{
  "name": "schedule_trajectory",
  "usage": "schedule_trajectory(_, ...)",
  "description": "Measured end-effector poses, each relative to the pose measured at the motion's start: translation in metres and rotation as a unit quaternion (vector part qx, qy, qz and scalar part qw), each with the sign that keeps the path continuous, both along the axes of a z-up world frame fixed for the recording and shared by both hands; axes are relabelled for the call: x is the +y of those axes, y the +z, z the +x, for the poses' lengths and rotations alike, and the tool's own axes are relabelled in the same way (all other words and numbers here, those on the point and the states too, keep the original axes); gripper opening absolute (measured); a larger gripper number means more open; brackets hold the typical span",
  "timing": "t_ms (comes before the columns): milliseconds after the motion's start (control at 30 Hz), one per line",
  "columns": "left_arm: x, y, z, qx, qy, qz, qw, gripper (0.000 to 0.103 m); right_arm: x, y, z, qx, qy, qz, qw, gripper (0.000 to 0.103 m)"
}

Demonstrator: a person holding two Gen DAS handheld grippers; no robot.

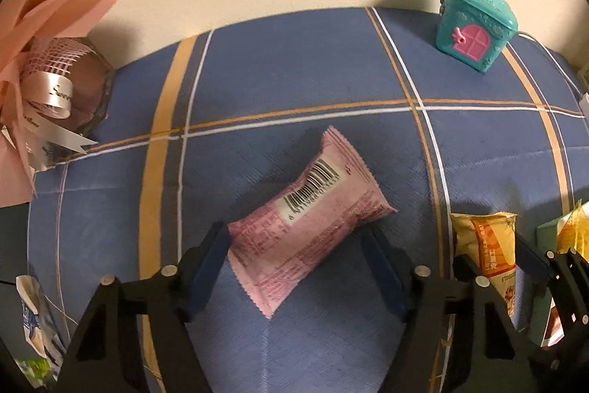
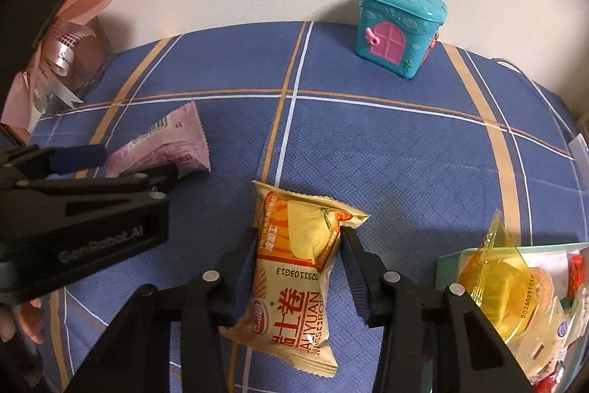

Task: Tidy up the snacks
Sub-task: 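Grasp the pink pack with the left tool while the right grasps the yellow-orange pastry pack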

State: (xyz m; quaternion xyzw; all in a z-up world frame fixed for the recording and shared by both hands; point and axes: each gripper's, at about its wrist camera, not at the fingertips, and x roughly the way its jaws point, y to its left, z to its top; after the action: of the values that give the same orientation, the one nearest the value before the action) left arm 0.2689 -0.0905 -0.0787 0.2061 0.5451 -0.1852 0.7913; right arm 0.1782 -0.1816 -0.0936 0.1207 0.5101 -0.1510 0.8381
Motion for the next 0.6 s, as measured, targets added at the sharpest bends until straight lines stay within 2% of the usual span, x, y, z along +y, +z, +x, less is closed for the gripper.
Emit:
schedule_trajectory(133, 0.002, 0.000, -0.002, 0.009, 0.008, -0.010, 0.9999, 0.044, 0.000, 0.000, 0.000, 0.001, -0.001, 0.001, 1.000, 0.046)
schedule_trajectory(233, 0.006, 0.003, -0.002, 0.011, 0.024, -0.020, 0.9995, 0.035, 0.001, 0.001, -0.001, 0.001, 0.000, 0.001, 1.000, 0.044)
schedule_trajectory(300, 0.009, 0.004, -0.003, 0.015, 0.036, -0.030, 0.9988, 0.032, 0.001, 0.001, -0.001, 0.000, 0.001, 0.004, 1.000, 0.041)
schedule_trajectory(600, 0.021, 0.007, -0.013, 0.018, 0.070, -0.062, 0.9955, 0.029, 0.003, 0.003, -0.004, 0.002, 0.003, 0.008, 1.000, 0.039)
